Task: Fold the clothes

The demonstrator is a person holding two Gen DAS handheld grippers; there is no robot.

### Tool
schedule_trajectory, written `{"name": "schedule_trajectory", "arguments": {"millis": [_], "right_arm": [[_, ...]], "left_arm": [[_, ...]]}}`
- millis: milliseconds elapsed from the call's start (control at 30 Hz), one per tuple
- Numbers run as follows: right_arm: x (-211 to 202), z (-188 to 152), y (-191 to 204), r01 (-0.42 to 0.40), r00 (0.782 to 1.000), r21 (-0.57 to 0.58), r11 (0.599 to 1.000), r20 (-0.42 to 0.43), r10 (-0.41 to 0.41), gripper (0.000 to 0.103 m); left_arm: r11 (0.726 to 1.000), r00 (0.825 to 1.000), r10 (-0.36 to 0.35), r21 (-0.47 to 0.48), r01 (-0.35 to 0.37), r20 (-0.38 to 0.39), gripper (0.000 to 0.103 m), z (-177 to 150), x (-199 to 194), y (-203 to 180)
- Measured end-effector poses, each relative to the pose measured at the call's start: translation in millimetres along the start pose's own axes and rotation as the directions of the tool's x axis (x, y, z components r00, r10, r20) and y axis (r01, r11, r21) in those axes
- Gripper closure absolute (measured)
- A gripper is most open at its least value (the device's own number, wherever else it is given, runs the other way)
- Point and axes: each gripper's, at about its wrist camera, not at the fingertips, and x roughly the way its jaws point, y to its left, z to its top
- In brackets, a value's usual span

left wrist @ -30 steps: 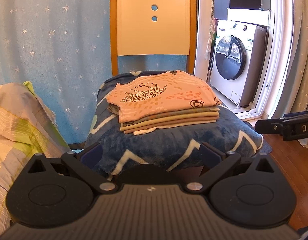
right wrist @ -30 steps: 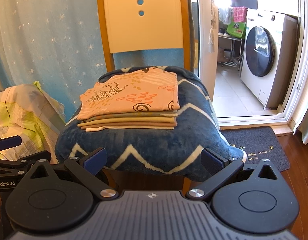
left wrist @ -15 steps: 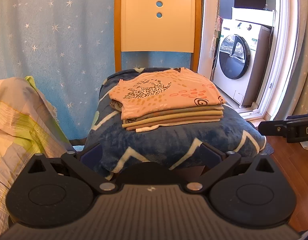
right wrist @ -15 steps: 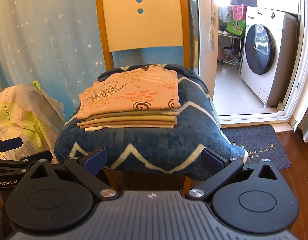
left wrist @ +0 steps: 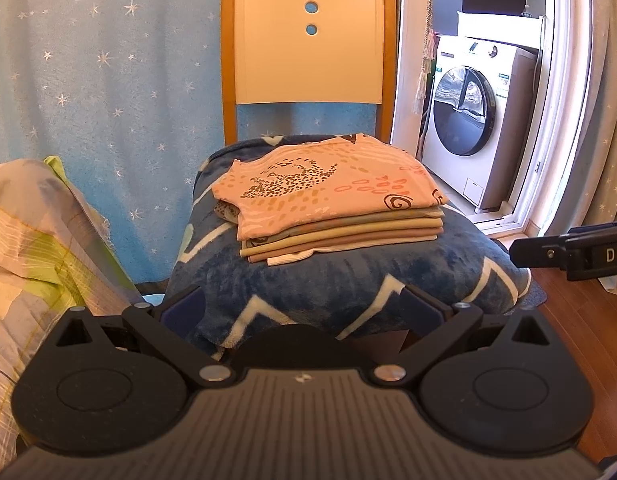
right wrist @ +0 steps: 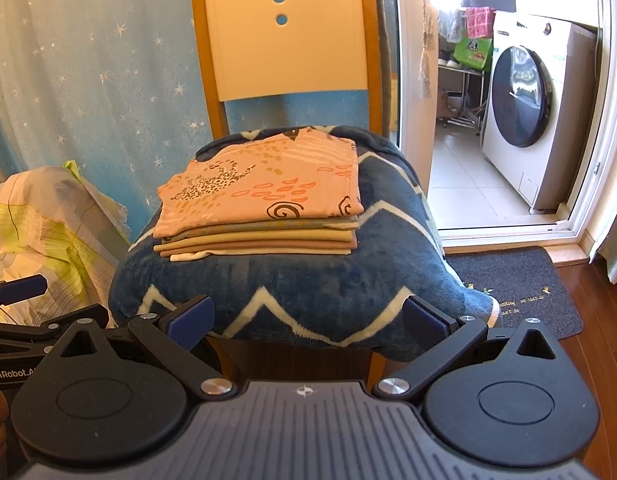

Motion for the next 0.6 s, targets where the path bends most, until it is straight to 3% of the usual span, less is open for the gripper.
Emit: {"name": "schedule_trajectory", "arguments": {"millis": [600], "right_arm": [[2.9, 0.3, -2.3, 0.002, 1.0, 0.003, 1.0, -0.005, -0.002, 0.0]], "left_arm": [[1.0, 1.0, 0.0, 0.012, 0.0, 0.005, 0.001, 1.4, 3.9, -2.9]]}}
